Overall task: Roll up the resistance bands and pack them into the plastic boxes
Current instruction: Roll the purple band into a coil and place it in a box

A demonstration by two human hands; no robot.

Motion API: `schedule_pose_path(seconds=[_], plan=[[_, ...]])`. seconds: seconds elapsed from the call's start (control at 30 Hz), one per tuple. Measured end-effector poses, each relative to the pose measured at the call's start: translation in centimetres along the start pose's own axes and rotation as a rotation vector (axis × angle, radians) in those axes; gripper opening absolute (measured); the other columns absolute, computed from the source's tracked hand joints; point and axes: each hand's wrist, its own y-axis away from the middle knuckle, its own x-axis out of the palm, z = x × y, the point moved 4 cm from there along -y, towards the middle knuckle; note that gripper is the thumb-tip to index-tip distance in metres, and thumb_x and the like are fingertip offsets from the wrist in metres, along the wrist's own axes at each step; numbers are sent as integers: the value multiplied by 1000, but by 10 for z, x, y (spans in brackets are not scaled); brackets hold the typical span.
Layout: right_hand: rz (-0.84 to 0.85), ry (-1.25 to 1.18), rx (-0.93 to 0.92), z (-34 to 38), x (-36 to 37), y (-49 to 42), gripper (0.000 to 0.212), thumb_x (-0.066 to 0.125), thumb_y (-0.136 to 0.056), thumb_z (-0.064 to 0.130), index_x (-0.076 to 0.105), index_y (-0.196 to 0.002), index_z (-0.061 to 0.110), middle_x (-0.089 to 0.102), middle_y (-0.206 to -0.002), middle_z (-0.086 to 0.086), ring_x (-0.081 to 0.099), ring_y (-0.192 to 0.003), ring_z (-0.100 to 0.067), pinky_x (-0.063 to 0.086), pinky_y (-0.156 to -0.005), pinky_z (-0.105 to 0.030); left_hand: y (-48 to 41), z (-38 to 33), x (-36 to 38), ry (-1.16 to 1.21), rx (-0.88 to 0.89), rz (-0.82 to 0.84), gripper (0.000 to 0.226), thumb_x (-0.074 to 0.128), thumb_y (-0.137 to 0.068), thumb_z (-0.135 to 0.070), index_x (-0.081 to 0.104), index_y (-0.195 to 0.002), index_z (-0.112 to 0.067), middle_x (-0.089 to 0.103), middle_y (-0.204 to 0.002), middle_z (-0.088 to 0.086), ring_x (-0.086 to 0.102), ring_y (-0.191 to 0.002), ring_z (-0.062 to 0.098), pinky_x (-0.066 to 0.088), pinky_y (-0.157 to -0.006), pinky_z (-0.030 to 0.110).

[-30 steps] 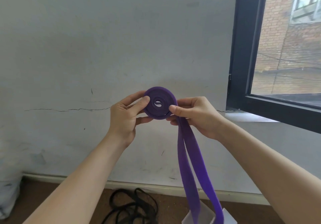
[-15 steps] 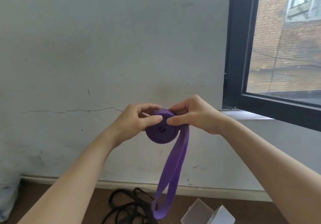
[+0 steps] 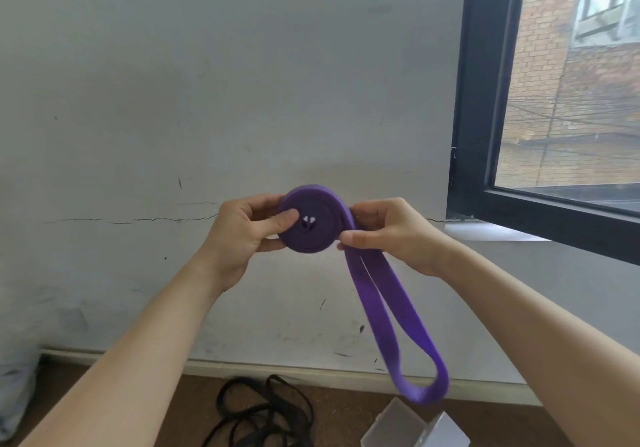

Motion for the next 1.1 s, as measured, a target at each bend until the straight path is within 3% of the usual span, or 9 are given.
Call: schedule_pose_path(seconds=[0.1, 0.17, 0.3, 0.47, 0.57, 0.7, 0.83, 0.97, 1.1], plan=[[-42, -249, 15, -3, 13, -1, 31, 70, -93, 13, 71, -123, 4, 73, -113, -24, 73, -92, -27, 61, -79, -35, -3, 4, 2, 124, -36, -55, 45, 74, -77, -27, 73, -118, -9, 76, -114, 9, 72, -107, 22, 61, -86, 42], [-86, -323, 20, -2, 19, -3, 28, 70, -94, 17, 72, -120, 8, 74, -113, -22, 72, -92, -24, 60, -79, -34, -4, 6, 6, 177, -46, -82, 46, 74, -78, -28, 72, -119, -8, 76, -116, 9, 72, -109, 22, 61, -84, 39], [-99, -390, 32, 0, 26, -4, 31, 63, -99, 26, 69, -127, 13, 75, -117, -14, 71, -103, -29, 59, -93, -46, -3, 9, 16, 328, -75, -116, 41, 72, -80, -26, 72, -116, -6, 76, -114, 10, 73, -107, 24, 61, -86, 37], [-142, -568, 74, 4, 41, -4, 37, 45, -108, 37, 57, -134, 14, 70, -127, -12, 72, -105, -29, 58, -93, -52, 1, 13, 33, 427, -115, -142, 41, 71, -85, -23, 70, -120, -2, 75, -118, 14, 71, -111, 28, 59, -95, 41], [-205, -578, 59, 3, 46, -6, 38, 40, -109, 38, 52, -133, 11, 69, -128, -12, 71, -112, -31, 57, -96, -53, 3, 17, 40, 438, -102, -171, 30, 68, -93, -20, 70, -117, -3, 74, -118, 15, 71, -111, 27, 60, -87, 37], [-358, -605, 14, 4, 37, -12, 37, 44, -109, 32, 56, -125, 1, 69, -125, -21, 69, -114, -38, 58, -94, -55, 7, 25, 53, 308, -85, -161, 47, 74, -90, -26, 60, -131, -10, 73, -119, 5, 71, -108, 17, 55, -89, 35], [-495, -624, -30, 8, 31, -17, 25, 47, -108, 31, 57, -110, 8, 67, -122, -21, 69, -112, -37, 60, -90, -51, 18, 49, 72, 118, -254, 52, 71, 75, -69, -39, 51, -135, -27, 71, -123, 12, 69, -111, 28, 53, -97, 42], [-555, -578, -102, 14, 21, -18, 19, 49, -107, 31, 57, -106, 14, 65, -122, -22, 66, -115, -36, 61, -89, -44, 27, 65, 86, -123, -264, 153, 53, 76, -82, -25, 50, -129, -28, 69, -116, 4, 70, -100, 17, 53, -80, 26], [-577, -564, -127, 17, 18, -16, 18, 51, -106, 34, 56, -103, 17, 60, -108, -13, 60, -98, -21, 59, -95, -45, 29, 81, 94, -312, -218, 99, 34, 77, -86, -35, 56, -108, -22, 64, -93, 1, 66, -82, 15, 51, -72, 27]])
